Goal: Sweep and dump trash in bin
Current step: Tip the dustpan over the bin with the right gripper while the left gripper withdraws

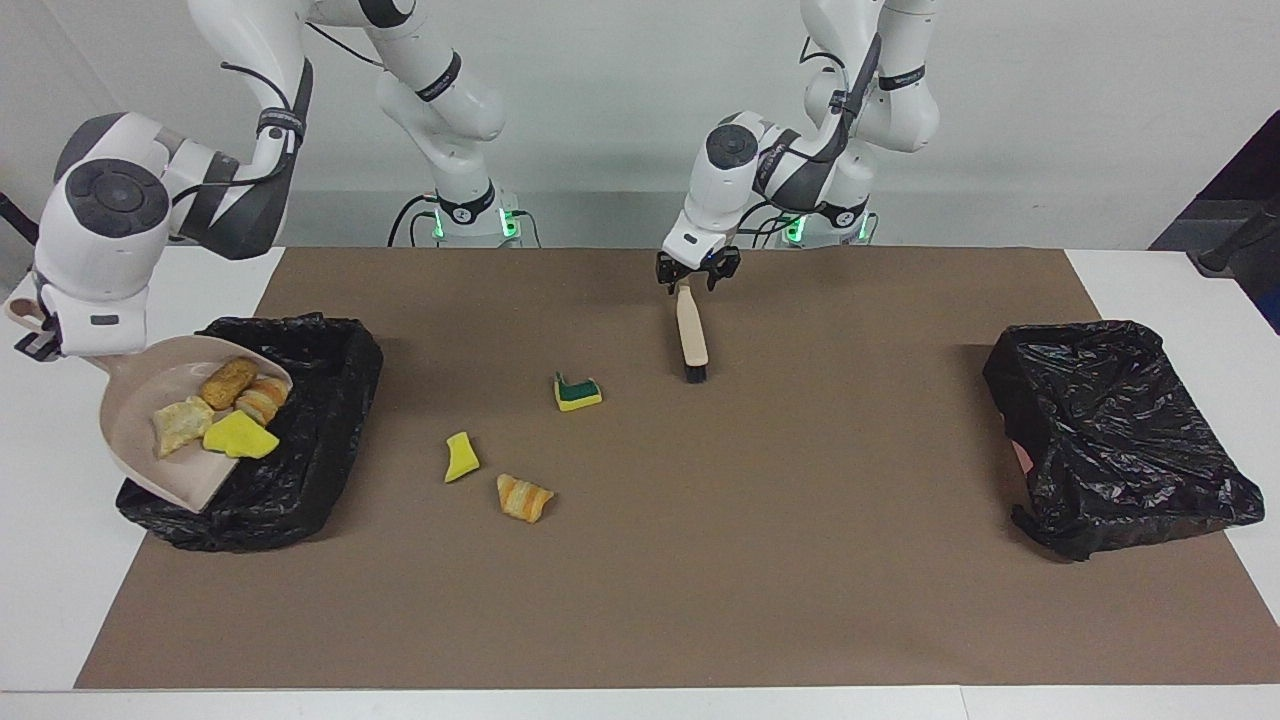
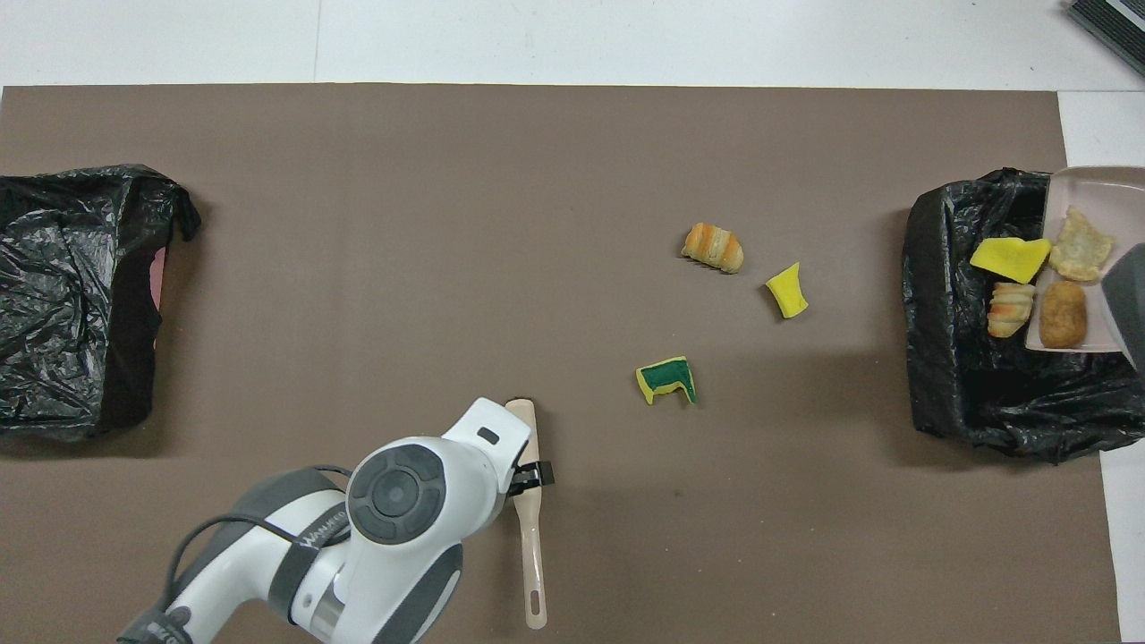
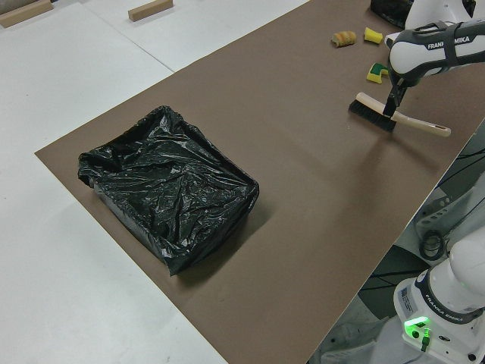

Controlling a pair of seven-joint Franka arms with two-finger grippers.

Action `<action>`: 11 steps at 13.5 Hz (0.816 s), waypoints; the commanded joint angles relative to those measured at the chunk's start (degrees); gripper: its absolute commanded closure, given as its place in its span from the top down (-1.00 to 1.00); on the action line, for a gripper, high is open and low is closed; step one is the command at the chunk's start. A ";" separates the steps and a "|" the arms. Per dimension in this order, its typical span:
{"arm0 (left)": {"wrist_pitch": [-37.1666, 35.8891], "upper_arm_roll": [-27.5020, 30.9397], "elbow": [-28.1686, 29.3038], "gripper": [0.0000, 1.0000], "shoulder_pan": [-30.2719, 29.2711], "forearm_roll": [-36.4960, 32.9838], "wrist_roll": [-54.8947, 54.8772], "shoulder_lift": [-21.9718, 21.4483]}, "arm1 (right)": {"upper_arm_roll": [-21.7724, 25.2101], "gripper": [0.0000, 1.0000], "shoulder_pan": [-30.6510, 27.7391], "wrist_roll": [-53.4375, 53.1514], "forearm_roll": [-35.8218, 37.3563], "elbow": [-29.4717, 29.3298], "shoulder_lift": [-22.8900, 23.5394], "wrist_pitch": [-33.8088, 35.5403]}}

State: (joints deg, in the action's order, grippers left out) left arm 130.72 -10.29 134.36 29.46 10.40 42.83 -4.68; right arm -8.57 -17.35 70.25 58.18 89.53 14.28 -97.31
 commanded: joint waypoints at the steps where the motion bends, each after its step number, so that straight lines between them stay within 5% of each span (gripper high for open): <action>1: -1.87 -0.34 -3.40 1.00 -5.45 -3.80 -0.64 0.20 | -0.14 -1.00 3.01 -1.52 6.31 1.34 -1.45 2.21; 5: -4.58 -0.25 -9.28 1.00 -16.42 -5.92 -11.14 -0.32 | -0.14 -1.00 5.30 -1.17 13.62 1.34 -1.62 3.95; 9: -16.34 -0.25 -17.80 1.00 -25.40 -6.09 -23.83 0.37 | -0.31 -1.00 6.27 3.65 17.41 0.47 -2.32 4.32; 11: -21.88 0.09 -22.63 1.00 -25.94 -12.12 -25.68 1.60 | -0.84 -1.00 6.27 5.85 16.71 -0.32 -3.29 4.49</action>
State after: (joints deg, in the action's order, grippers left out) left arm 114.16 -9.66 116.90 4.02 2.91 18.23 -4.80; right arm -8.64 -10.95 73.07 73.78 89.21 12.69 -93.93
